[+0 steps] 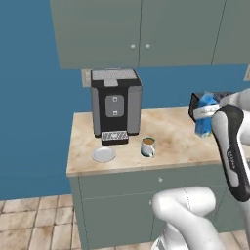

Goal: Take a sugar cube from the saucer and place it inside the coffee. Then, grab milk from the fridge and place it next to the coffee on the counter to sweeten the coffee.

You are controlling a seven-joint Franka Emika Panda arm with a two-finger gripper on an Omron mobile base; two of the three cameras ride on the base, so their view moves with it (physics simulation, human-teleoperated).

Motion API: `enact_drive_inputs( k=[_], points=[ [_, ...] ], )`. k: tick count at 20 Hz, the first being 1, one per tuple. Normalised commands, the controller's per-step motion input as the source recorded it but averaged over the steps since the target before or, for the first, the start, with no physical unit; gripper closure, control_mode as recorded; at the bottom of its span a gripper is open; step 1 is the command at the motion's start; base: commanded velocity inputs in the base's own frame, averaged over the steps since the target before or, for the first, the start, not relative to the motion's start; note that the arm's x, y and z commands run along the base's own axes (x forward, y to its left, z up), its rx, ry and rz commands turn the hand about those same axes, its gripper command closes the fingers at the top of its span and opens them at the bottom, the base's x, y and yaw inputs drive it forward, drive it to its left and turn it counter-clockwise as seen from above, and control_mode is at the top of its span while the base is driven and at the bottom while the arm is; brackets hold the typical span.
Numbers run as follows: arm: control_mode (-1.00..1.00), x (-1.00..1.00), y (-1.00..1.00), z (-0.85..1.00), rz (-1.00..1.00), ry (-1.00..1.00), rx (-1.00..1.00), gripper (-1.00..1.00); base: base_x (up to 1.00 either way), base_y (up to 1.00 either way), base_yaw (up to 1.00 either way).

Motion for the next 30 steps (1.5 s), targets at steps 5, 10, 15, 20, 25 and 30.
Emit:
enact_drive_inputs(
  k=[5,10,15,20,25,30],
  points=[
    [-1.00,0.08,-0.29,-0.27,0.41,0.03,0.20,1.00,0.00,0.00,0.00],
    [-1.00,0.26,0.00,-0.32,0.38,0.00,0.14,1.00,0.00,0.00,0.00],
    [-1.00,0.51,0.00,-0.38,0.31,0.00,0.08,1.00,0.00,0.00,0.00],
    [-1.00,0.28,0.00,-0.50,0.21,0.02,0.02,1.00,0.00,0.00,0.00],
    [-1.00,0.41,0.03,-0.45,0.14,0.00,0.00,1.00,0.00,0.00,0.00],
    [-1.00,0.41,0.01,-0.34,0.04,-0.07,-0.04,1.00,0.00,0.00,0.00]
  ],
)
